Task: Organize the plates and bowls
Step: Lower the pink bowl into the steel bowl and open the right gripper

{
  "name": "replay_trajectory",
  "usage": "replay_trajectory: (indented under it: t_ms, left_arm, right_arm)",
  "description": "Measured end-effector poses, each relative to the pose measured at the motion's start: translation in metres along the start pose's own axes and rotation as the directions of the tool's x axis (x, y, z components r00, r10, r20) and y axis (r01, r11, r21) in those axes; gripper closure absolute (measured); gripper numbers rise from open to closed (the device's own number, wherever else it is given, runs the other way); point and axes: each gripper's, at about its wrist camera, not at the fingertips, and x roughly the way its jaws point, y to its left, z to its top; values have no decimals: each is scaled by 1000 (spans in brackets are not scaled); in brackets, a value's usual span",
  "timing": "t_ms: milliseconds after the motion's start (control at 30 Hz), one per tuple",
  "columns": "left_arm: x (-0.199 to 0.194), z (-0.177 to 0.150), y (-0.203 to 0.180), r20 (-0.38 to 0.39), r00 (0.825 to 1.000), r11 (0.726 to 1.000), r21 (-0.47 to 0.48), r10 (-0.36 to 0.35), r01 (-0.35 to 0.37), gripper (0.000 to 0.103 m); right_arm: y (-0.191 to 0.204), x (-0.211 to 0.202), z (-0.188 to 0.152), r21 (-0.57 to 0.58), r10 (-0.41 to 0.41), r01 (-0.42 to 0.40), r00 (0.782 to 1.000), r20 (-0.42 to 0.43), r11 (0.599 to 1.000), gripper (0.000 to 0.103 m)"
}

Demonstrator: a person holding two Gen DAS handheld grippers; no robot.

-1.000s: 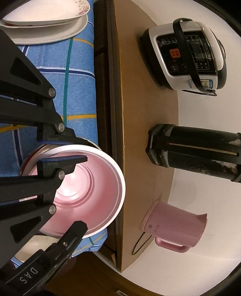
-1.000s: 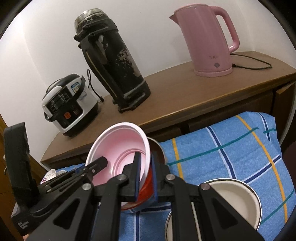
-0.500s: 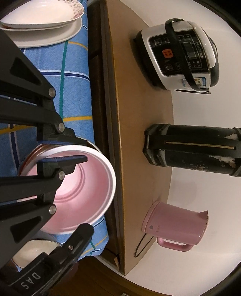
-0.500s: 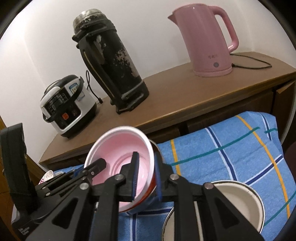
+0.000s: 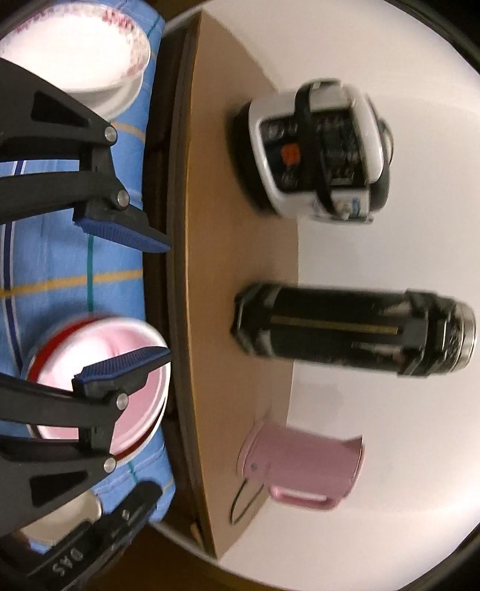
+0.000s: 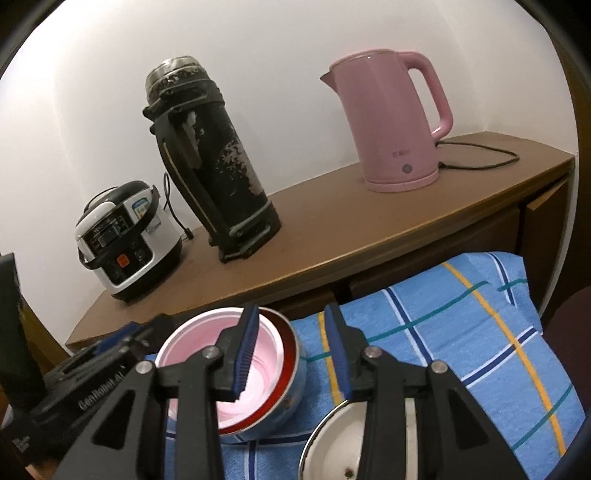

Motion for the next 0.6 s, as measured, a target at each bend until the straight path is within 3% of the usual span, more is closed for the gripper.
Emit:
replay_trajectory:
  t_ms: [133, 600]
  left_arm:
    - [6, -3, 7, -8, 997, 997, -2, 73, -73, 47]
    - [26, -18, -1, -55, 993, 994, 39, 104, -102, 47]
  right_arm:
    - [2, -3, 0, -13, -14, 15, 1000, 18, 1000, 65]
    - [-3, -5, 1, 6, -15, 15, 999, 33, 1000, 65]
